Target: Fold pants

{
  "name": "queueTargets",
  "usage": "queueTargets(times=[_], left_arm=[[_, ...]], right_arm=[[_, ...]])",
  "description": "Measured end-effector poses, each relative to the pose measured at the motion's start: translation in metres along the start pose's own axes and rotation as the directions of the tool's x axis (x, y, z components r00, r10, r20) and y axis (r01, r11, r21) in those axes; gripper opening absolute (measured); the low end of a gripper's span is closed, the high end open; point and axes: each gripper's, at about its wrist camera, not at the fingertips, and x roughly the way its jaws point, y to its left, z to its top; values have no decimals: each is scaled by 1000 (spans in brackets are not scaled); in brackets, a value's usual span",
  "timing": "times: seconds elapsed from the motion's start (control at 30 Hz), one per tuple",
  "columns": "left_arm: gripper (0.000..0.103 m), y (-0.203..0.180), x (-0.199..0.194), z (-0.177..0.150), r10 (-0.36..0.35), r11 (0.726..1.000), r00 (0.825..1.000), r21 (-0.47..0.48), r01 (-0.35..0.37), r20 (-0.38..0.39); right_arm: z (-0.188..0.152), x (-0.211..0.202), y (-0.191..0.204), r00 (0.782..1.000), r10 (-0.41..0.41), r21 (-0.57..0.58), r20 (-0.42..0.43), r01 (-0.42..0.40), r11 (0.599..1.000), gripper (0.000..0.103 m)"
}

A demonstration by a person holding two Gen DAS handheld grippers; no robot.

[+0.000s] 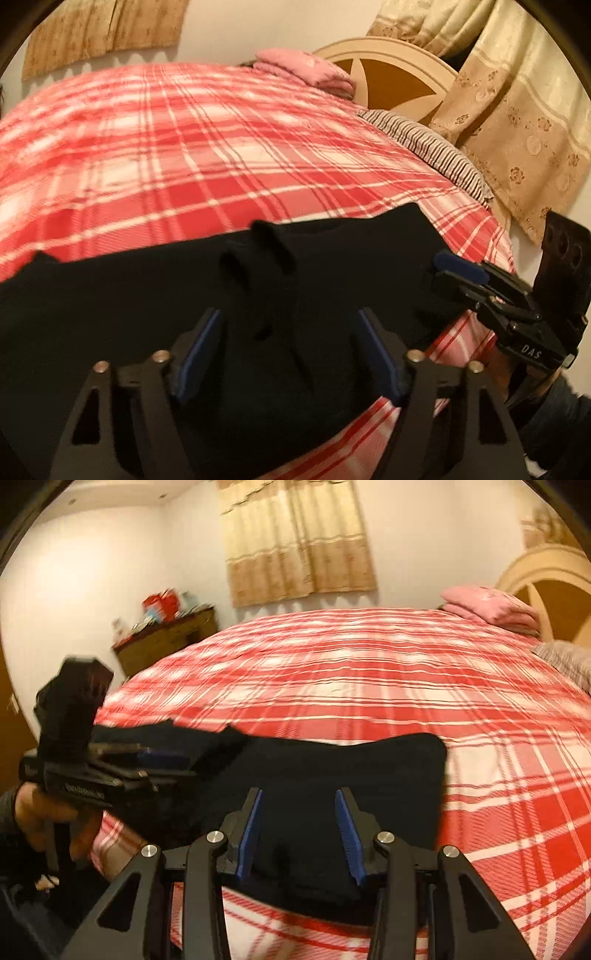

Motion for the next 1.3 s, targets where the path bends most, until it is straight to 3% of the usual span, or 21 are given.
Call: queueTargets(times=[0.07, 0.1, 0.13, 0.17, 0.2, 0.3, 0.43, 0.6, 0.73, 0.83, 0.93, 1.0, 1.1, 1.17, 1.3], left_arm=[[53, 2, 8, 0, -21, 999, 1000, -31, 21, -19], [50, 2, 9, 0, -10, 999, 1000, -35, 10, -17], [39, 2, 8, 0, -4, 999, 1000, -33, 3, -13], [14, 2, 7, 0, -5, 999, 1000, -36, 4, -14], [12, 3, 5, 0, -19, 999, 1000, -47, 18, -15], [12, 12, -10, 1, -61, 994, 998, -92, 62, 16], [12, 23, -36, 2, -52, 991, 996, -120, 61, 73], [12, 36, -35, -6, -19, 989, 999, -148, 23, 30], [12, 49, -17, -15, -2, 983, 1000, -185, 5, 12], [18, 49, -17, -17, -11, 982, 1000, -190, 15, 22], [21, 47, -21, -18, 9, 984, 1000, -177, -5, 24], [24, 46, -25, -19, 20, 986, 999, -166, -15, 27], [39, 51, -34, -21, 47, 984, 998, -171, -38, 47], [56, 60, -42, -22, 91, 978, 993, -197, -76, 69], [60, 77, -59, -22, 148, 964, 984, -238, -121, 100]], right_arm=[[0, -1, -10, 1000, -11, 44, 22, 10, 999, 42], [0, -1, -14, 1000, -12, 62, 26, 11, 998, 42], [0, -1, -18, 999, -13, 81, 30, 10, 997, 42], [0, -1, -19, 999, -17, 88, 34, 14, 996, 42], [0, -2, -20, 999, -26, 92, 39, 22, 995, 42], [1, -4, -25, 997, -50, 116, 59, 42, 992, 42], [0, -15, -34, 992, -72, 159, 108, 54, 986, 43], [0, -14, -36, 994, -19, 174, 111, 0, 985, 48], [-3, -3, -16, 997, 55, 95, 54, -59, 994, 48], [-13, 28, -10, 995, 7, 59, -99, -1, 998, 48], [-16, 34, -11, 994, -3, 33, -107, 6, 999, 48], [-15, 33, -11, 994, 2, 33, -109, 1, 999, 49], [-14, 31, -12, 995, 5, 51, -99, 0, 999, 49], [-8, 27, -3, 997, -20, 44, -76, 23, 999, 49], [5, 32, 37, 997, 34, -65, -75, -39, 997, 50]])
